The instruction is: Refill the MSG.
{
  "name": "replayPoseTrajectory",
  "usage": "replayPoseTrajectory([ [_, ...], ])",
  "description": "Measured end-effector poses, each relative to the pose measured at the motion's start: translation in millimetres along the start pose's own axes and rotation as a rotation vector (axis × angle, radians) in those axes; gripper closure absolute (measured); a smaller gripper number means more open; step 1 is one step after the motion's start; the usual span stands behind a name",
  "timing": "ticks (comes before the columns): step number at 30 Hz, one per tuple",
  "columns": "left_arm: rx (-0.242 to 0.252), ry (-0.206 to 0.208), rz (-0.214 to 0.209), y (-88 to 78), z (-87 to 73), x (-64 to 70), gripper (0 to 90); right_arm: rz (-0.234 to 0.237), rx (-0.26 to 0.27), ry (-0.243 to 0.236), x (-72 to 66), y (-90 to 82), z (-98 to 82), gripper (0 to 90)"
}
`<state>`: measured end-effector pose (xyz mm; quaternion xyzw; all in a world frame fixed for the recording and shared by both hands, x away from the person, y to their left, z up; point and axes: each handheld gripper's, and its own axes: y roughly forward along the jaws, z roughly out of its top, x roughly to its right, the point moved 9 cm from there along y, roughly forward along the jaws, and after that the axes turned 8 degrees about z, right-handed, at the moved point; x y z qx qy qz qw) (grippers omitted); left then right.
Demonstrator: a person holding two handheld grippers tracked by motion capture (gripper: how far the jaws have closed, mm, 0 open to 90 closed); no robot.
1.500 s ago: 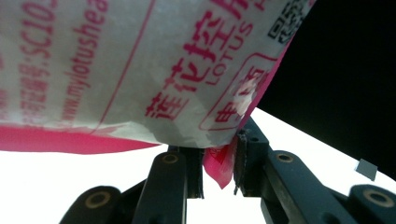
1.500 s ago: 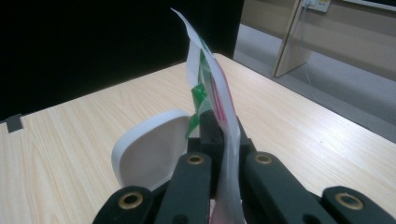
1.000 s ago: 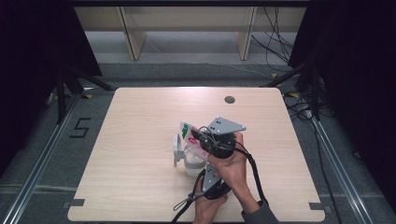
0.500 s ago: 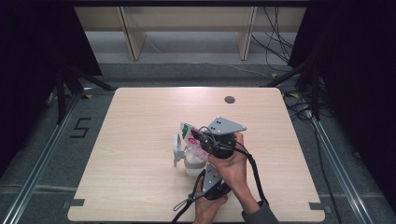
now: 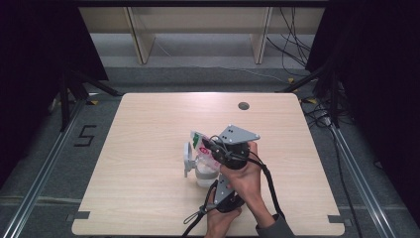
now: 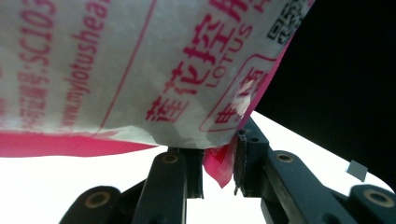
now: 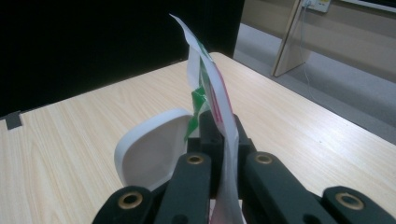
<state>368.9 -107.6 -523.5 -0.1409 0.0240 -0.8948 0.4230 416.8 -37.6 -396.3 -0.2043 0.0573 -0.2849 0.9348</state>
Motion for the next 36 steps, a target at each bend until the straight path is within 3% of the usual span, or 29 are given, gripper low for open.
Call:
replayPoseTrajectory([
  [4, -0.013, 0.009, 0.013, -1.1, -0.8, -0.3, 75.2, 0.002, 0.004, -0.007, -1.2, 0.1, 0.7, 90.0],
  [6, -0.001, -0.009, -0.005, -0.2, 0.0, 0.7, 75.2, -0.013, 0.012, -0.004, 0.4, 0.1, 1.0, 90.0],
  [9, 0.002, -0.005, -0.002, 0.3, -0.2, 0.7, 75.2, 0.007, 0.015, 0.002, -2.6, 1.0, 1.2, 90.0],
  [12, 0.0, 0.0, 0.0, -0.8, 0.2, 0.6, 75.2, -0.012, 0.009, -0.017, 1.2, -0.4, 1.0, 90.0],
  [14, -0.009, 0.005, 0.009, -1.7, 0.4, 0.4, 75.3, 0.009, 0.007, -0.008, -2.2, 0.3, 1.5, 90.0],
  [21, 0.001, -0.005, -0.01, 0.4, 0.9, 2.2, 75.3, -0.007, 0.0, -0.03, -0.9, 0.1, 0.8, 90.0],
  [23, -0.014, -0.002, 0.004, -0.3, 0.2, 1.5, 75.3, -0.001, -0.006, -0.03, -0.9, 0.3, 0.8, 89.9],
  [27, 0.004, -0.009, -0.012, 1.4, 1.0, 2.7, 75.2, 0.011, -0.002, 0.015, -3.7, -0.4, 0.1, 89.9],
  [28, 0.003, -0.009, -0.011, 1.2, 1.0, 2.8, 75.2, 0.002, -0.009, -0.025, -0.2, -0.1, 0.1, 90.0],
  [30, -0.013, -0.002, 0.005, -0.2, 0.3, 1.6, 75.2, 0.004, 0.008, 0.015, -2.1, -0.6, 1.0, 89.9],
  [36, 0.0, -0.008, -0.009, 1.1, 0.7, 2.7, 75.3, -0.001, -0.001, -0.013, 0.9, -1.5, 0.1, 89.9],
])
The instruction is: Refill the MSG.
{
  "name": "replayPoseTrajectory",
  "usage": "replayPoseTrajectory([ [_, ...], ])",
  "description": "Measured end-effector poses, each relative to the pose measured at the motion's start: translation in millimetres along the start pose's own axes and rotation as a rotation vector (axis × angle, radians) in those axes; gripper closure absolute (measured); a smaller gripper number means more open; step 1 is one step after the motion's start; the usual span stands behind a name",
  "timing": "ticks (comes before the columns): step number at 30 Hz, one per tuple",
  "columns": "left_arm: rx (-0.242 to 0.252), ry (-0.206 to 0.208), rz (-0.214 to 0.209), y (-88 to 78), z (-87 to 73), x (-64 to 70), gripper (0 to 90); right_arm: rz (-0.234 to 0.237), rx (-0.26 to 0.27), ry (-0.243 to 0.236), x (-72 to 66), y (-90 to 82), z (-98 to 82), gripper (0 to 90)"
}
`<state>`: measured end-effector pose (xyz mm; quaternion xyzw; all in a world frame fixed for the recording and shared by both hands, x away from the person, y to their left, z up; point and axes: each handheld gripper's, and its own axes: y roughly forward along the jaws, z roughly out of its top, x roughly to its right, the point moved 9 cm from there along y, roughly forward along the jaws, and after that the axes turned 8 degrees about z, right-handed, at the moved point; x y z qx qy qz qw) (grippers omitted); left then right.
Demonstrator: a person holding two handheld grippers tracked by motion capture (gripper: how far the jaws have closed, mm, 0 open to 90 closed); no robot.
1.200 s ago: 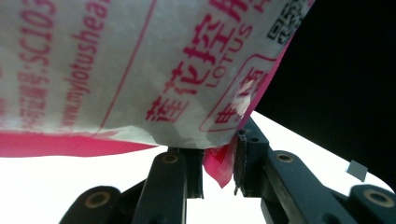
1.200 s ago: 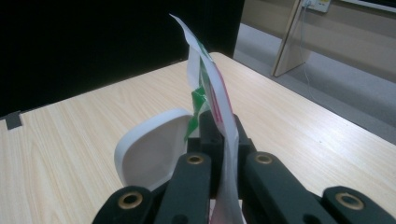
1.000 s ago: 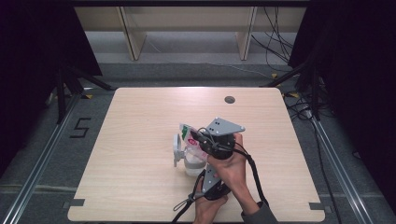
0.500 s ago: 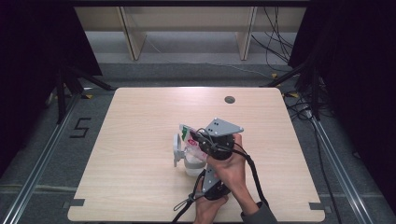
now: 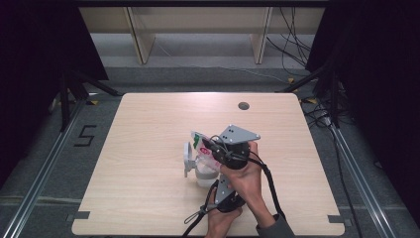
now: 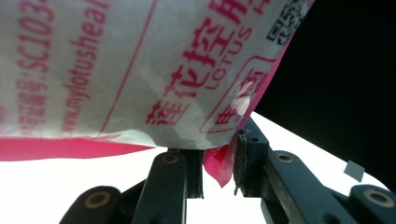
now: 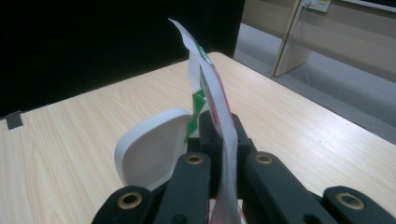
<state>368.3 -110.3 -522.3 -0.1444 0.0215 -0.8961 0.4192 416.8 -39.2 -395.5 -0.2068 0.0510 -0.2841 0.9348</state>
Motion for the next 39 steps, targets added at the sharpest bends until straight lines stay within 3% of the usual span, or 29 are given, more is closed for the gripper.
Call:
replayPoseTrajectory([
  [6, -0.015, 0.008, 0.015, -1.2, -1.1, -1.0, 75.2, 0.002, -0.001, -0.001, -0.3, 0.0, -0.1, 90.0],
  [12, -0.003, 0.01, 0.003, -0.5, -0.2, -0.5, 75.2, 0.016, 0.005, 0.019, -2.6, 1.5, 0.1, 90.0],
  [24, -0.014, 0.008, 0.012, -1.5, -0.8, -1.0, 75.2, 0.006, 0.004, -0.009, -0.7, -0.7, 0.6, 90.0],
  [28, -0.001, 0.002, -0.005, -0.2, -0.2, 0.0, 75.1, 0.026, 0.008, 0.012, -4.8, 0.6, 1.0, 90.0],
  [34, -0.016, 0.008, 0.011, -1.2, -1.3, -0.6, 75.1, 0.009, -0.004, 0.002, -1.8, -0.2, -0.2, 90.0],
  [39, 0.0, 0.007, -0.001, 0.2, -0.2, 0.3, 75.1, 0.013, -0.001, 0.001, -2.1, -0.8, 0.2, 89.9],
])
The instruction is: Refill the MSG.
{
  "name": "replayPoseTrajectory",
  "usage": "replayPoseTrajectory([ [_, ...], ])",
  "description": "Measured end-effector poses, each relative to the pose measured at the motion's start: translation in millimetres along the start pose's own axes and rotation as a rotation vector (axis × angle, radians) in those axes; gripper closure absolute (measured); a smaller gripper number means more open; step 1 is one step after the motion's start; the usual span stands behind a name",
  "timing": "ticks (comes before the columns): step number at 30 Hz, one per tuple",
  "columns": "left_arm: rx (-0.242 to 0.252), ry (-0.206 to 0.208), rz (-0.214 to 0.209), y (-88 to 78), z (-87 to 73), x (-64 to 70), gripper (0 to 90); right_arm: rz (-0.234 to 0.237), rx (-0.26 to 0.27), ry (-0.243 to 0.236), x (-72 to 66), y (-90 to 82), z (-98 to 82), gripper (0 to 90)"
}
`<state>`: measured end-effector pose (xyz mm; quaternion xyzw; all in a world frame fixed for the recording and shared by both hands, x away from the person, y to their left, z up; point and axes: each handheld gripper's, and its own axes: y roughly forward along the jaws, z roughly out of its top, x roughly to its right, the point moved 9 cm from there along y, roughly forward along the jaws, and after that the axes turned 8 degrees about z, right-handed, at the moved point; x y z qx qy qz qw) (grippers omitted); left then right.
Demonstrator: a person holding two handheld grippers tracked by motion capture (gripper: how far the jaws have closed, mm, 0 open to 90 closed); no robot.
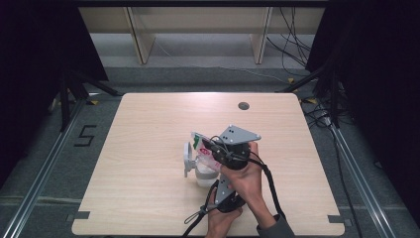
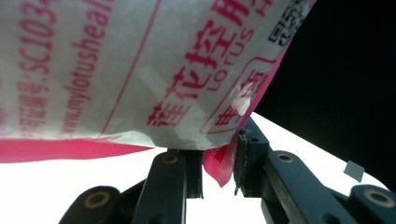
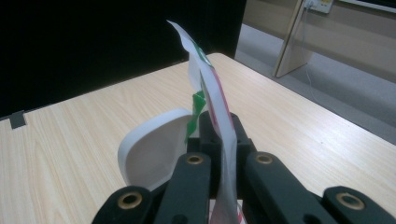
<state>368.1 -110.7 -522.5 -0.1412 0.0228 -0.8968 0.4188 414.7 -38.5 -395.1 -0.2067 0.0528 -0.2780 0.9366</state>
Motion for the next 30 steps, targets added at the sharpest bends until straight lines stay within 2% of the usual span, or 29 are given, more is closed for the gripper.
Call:
replayPoseTrajectory([
  [2, -0.017, 0.002, 0.015, -1.1, -1.2, -1.1, 75.0, -0.017, 0.0, -0.011, 2.8, -0.9, 0.2, 90.0],
  [3, -0.015, 0.001, 0.013, -0.8, -1.1, -1.0, 75.1, -0.002, 0.002, 0.002, 0.7, 0.5, -0.3, 90.0],
  [5, -0.006, -0.006, -0.007, 0.8, -0.5, -0.3, 75.1, -0.006, 0.0, 0.002, 0.5, 1.8, -0.7, 90.0],
  [7, -0.008, -0.006, -0.005, 0.7, -0.6, -0.5, 75.1, -0.015, 0.006, 0.002, 1.1, 2.2, -0.6, 89.9],
  [11, -0.003, -0.002, -0.005, 0.7, 0.5, -0.1, 75.1, -0.005, -0.002, 0.002, 0.5, 0.4, -0.4, 89.9],
  [12, -0.017, 0.006, 0.009, -0.4, -0.2, -0.7, 75.1, -0.01, 0.0, -0.013, 1.8, 0.0, 0.4, 89.9],
  [13, -0.003, -0.002, -0.005, 1.1, 0.7, 0.1, 75.1, -0.016, 0.006, -0.011, 2.2, 0.4, 1.0, 89.9],
  [15, -0.024, 0.008, 0.005, 0.9, -0.8, -2.1, 75.2, -0.004, -0.005, 0.002, 1.2, 0.4, -0.4, 89.9],
  [16, -0.023, 0.006, 0.003, 1.6, -0.9, -1.9, 75.2, -0.012, -0.004, -0.011, 2.6, 0.4, -0.5, 89.9],
  [20, -0.004, 0.004, -0.008, 3.0, 1.2, 0.1, 75.2, -0.01, -0.013, 0.012, 1.6, -0.3, -1.3, 89.9],
  [21, -0.001, 0.007, -0.008, 3.2, 1.5, 0.3, 75.2, -0.016, 0.001, -0.008, 2.8, -0.2, 0.4, 89.9],
  [24, 0.001, 0.012, -0.008, 3.8, 1.5, 1.2, 75.1, 0.004, 0.001, 0.019, -1.3, -0.9, 1.1, 89.9],
  [25, 0.002, 0.011, -0.012, 3.7, 1.3, 1.6, 75.1, -0.006, 0.009, 0.017, -0.1, 0.1, 1.4, 89.9],
  [28, 0.004, 0.01, -0.012, 4.1, 1.1, 2.3, 75.1, -0.004, -0.012, -0.007, 2.2, 0.4, -0.6, 89.8],
  [29, 0.019, -0.015, -0.017, 4.9, 2.7, 5.0, 75.1, -0.009, -0.014, -0.017, 2.7, -0.2, -0.4, 89.9],
  [30, 0.001, 0.017, -0.009, 3.6, 1.0, 2.5, 75.1, -0.02, -0.004, -0.038, 4.3, 0.6, 1.0, 89.9],
])
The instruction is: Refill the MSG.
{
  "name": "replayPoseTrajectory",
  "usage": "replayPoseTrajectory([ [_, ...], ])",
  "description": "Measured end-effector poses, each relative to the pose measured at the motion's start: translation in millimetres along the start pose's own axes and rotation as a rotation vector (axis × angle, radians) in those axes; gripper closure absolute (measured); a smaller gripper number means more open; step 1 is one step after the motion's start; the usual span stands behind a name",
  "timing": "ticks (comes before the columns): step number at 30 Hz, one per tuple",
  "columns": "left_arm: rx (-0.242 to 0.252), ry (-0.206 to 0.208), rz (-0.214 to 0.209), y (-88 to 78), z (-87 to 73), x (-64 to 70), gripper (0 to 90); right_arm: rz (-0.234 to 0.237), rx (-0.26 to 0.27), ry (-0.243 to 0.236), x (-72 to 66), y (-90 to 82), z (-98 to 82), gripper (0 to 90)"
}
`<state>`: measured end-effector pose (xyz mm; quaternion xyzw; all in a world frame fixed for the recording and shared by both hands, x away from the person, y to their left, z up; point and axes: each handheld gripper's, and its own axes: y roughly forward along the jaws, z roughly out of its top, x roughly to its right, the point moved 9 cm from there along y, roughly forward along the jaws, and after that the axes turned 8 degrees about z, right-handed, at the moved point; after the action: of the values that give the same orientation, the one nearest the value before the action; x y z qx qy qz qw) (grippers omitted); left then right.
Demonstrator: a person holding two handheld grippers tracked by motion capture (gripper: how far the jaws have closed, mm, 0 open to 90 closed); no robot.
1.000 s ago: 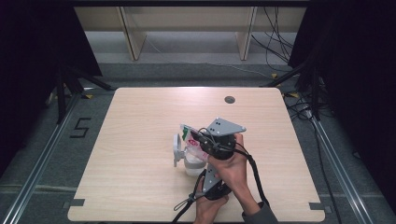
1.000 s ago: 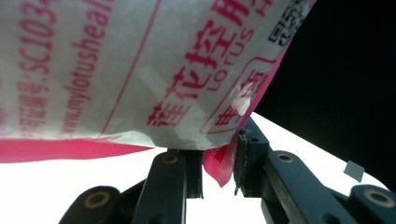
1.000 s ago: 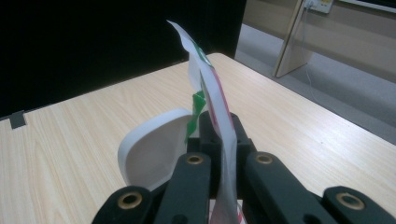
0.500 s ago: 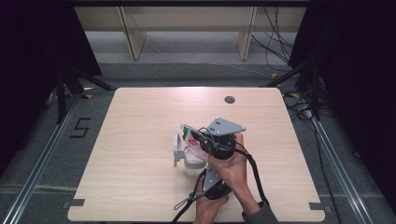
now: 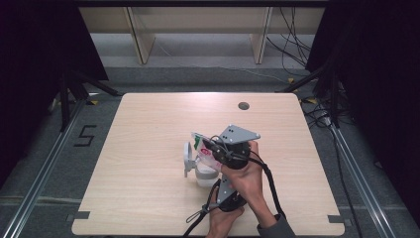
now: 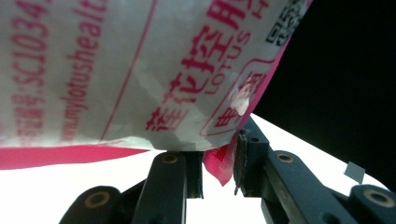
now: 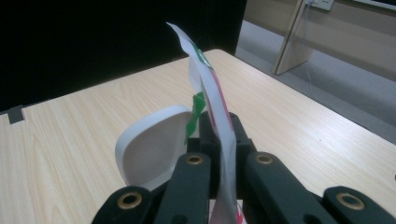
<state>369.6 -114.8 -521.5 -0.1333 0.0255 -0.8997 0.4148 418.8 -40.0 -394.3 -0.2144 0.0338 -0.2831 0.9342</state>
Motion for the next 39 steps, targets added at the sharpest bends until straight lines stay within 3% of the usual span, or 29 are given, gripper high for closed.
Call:
replayPoseTrajectory([
  [2, -0.002, -0.002, 0.0, -0.2, -0.2, 0.0, 75.1, 0.016, -0.009, 0.021, -2.3, 0.6, -1.1, 89.8],
  [5, -0.001, 0.0, 0.001, -0.1, -0.1, -0.1, 75.1, 0.014, -0.016, 0.005, -2.0, -0.4, -1.3, 89.8],
  [7, -0.002, -0.003, -0.001, -0.2, -0.1, 0.0, 75.1, 0.013, -0.011, 0.018, -2.4, 0.2, -1.1, 89.8],
  [9, -0.001, -0.002, 0.0, -0.1, 0.0, -0.1, 75.1, 0.043, -0.01, 0.023, -5.0, 0.8, -0.9, 89.8],
  [10, 0.0, -0.003, -0.001, 0.2, 0.2, -0.1, 75.1, 0.032, -0.012, 0.018, -4.0, 1.3, -1.2, 89.8],
  [11, 0.019, -0.03, -0.009, 1.5, 2.1, 2.1, 75.1, 0.028, -0.024, 0.027, -4.7, 0.1, -2.2, 89.8],
  [12, 0.002, -0.003, 0.001, 0.8, 0.4, -0.7, 75.2, 0.035, -0.019, 0.026, -5.2, 1.1, -1.7, 89.8],
  [22, 0.004, -0.002, 0.003, -0.1, 1.8, -1.7, 75.2, 0.031, -0.022, 0.023, -5.8, 1.6, 0.0, 89.8],
  [23, 0.038, -0.053, -0.006, 1.9, 5.4, 2.8, 75.2, 0.035, -0.024, 0.028, -6.6, 1.8, -0.1, 89.8],
  [24, -0.004, 0.014, 0.004, -0.8, 1.5, -2.4, 75.2, 0.036, -0.027, 0.025, -6.7, 1.4, -0.1, 89.8],
  [25, 0.002, 0.0, 0.002, -0.4, 2.2, -1.3, 75.2, 0.034, -0.028, 0.026, -6.5, 1.3, 0.0, 89.8],
  [26, 0.039, -0.06, -0.008, 1.9, 6.0, 3.6, 75.2, 0.03, -0.023, 0.051, -7.5, 1.1, -0.2, 89.7],
  [27, 0.055, -0.081, -0.01, 2.9, 7.6, 5.1, 75.2, 0.024, -0.023, 0.045, -6.2, 0.6, -0.2, 89.7],
  [29, 0.055, -0.081, -0.011, 3.0, 7.7, 5.2, 75.2, 0.021, -0.026, 0.028, -5.7, -0.4, 0.1, 89.7],
  [30, 0.029, -0.039, -0.006, 1.2, 4.9, 2.0, 75.2, 0.034, -0.022, 0.016, -6.7, 0.6, 0.8, 89.7],
  [32, 0.05, -0.077, -0.01, 2.5, 7.0, 4.3, 75.2, 0.032, -0.02, 0.018, -6.4, 0.7, 1.1, 89.7],
  [33, -0.027, 0.044, 0.007, -1.5, -0.4, -5.3, 75.2, 0.029, -0.011, 0.023, -7.0, 1.7, 1.6, 89.7],
  [35, 0.018, -0.021, 0.015, 1.7, 4.3, -1.5, 75.2, 0.037, -0.027, 0.022, -9.0, 2.7, 0.7, 89.7],
  [37, 0.003, -0.002, 0.009, 0.4, 2.7, -2.2, 75.2, 0.026, -0.032, 0.017, -8.4, 2.3, 0.7, 89.7],
  [39, 0.009, -0.015, 0.011, 1.1, 2.8, -2.0, 75.2, 0.027, -0.026, 0.016, -7.5, 2.7, 0.6, 89.7],
])
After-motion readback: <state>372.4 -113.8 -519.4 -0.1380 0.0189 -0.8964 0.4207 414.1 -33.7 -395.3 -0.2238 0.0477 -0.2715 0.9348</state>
